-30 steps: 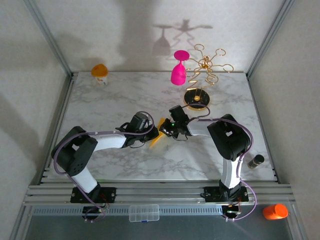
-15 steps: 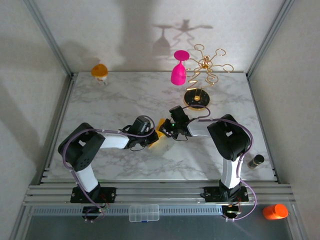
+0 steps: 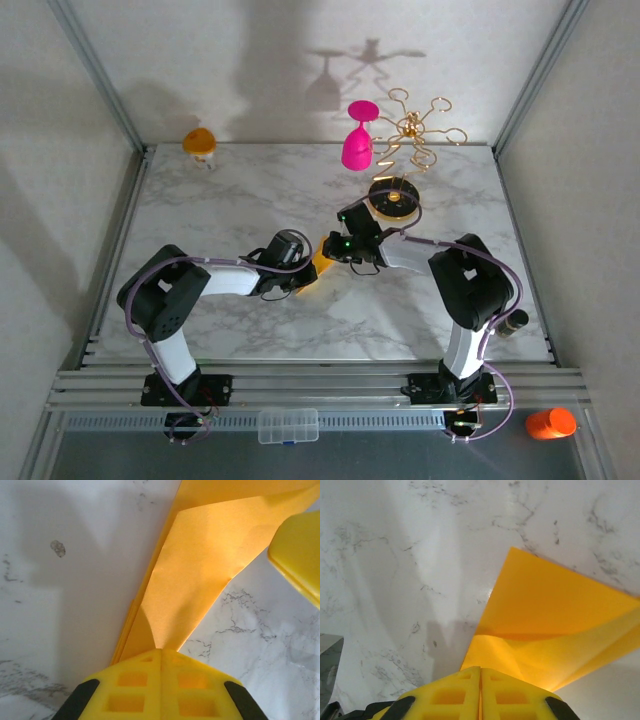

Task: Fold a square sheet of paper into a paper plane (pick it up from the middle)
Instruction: Fold the wing for the fifth time at the center of the table.

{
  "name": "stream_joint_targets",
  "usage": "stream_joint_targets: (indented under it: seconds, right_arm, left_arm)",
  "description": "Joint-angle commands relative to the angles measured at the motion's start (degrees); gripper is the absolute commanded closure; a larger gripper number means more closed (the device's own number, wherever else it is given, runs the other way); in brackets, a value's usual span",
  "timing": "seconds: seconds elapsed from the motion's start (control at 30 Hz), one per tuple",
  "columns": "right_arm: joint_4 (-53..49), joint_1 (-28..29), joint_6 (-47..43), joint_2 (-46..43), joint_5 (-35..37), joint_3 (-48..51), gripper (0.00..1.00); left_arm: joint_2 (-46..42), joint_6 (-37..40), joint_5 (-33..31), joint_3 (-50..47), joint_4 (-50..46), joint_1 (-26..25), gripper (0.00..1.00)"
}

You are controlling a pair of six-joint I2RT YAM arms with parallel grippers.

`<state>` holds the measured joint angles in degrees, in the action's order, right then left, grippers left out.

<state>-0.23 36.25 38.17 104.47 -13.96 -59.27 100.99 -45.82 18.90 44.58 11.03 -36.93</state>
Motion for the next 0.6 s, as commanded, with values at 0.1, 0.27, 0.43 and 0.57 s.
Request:
stream_joint_targets:
  seconds: [0.1,0.27,0.43,0.57]
  right_arm:
    - [-0.8,-0.1,-5.8,3.3,-0.8,-2.2,0.91]
    - [-0.6,-0.9,-5.1,5.3,0.2,-2.0,0.91]
    - [3.0,-3.3,-3.7,5.2,1.1,1.7,0.91]
    - [8.2,-4.3,-2.3,5.0,2.5,4.5,0.91]
  left_arm:
    - [2.7,2.5,-3.3,-0.5,-8.6,0.7,1.00]
    - [2.3,3.7,-3.3,-0.9,-10.4,1.1,1.00]
    - [2.8,4.0,-2.9,-1.3,-10.6,1.4,1.00]
    - [3.0,4.2,-3.3,-1.8,-10.7,1.7,1.00]
